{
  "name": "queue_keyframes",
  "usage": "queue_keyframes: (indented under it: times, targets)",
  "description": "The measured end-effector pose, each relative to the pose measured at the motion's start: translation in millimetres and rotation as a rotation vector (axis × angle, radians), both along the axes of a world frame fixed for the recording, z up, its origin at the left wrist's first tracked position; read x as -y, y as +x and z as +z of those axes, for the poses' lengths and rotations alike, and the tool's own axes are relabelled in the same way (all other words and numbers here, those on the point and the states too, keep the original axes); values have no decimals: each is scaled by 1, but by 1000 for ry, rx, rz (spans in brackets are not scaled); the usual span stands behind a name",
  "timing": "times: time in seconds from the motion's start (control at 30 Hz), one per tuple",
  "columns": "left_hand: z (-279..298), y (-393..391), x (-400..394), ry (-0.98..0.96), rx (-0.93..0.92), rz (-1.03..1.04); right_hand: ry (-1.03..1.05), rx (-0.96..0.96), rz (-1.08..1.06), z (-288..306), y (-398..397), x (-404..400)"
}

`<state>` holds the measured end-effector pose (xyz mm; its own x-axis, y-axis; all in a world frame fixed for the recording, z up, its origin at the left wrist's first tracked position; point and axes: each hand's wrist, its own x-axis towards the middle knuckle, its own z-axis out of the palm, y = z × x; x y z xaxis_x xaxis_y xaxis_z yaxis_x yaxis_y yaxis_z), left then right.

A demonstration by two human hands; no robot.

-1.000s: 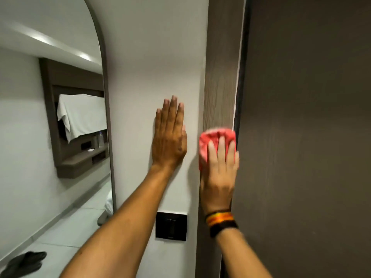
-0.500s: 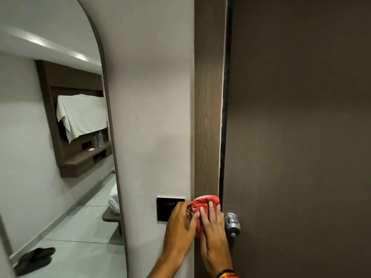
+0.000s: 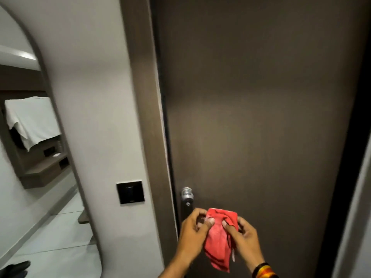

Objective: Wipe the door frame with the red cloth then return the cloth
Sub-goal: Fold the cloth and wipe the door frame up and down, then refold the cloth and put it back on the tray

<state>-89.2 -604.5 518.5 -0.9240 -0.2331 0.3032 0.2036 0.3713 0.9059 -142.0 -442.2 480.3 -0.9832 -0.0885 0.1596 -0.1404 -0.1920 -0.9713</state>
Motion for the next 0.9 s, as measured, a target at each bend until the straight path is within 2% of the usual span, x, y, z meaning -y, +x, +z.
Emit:
queue_keyframes:
  times: [0.17, 0.3, 0.53, 0.63, 0.9]
  targets:
    - [-100, -3, -129, 33, 364, -91, 47, 393, -221, -94, 33, -122]
    - [-189, 8, -246, 33, 571, -199, 91, 656, -295, -178, 77, -229]
    - [-325, 56, -422, 169, 885, -299, 184, 915, -644, -287, 149, -390]
    - [-375, 82, -488, 121, 1048, -397, 226, 1051, -696, -337, 174, -454]
    - [-474, 95, -582, 85, 1249, -456, 234, 1255, -905, -456, 189, -534]
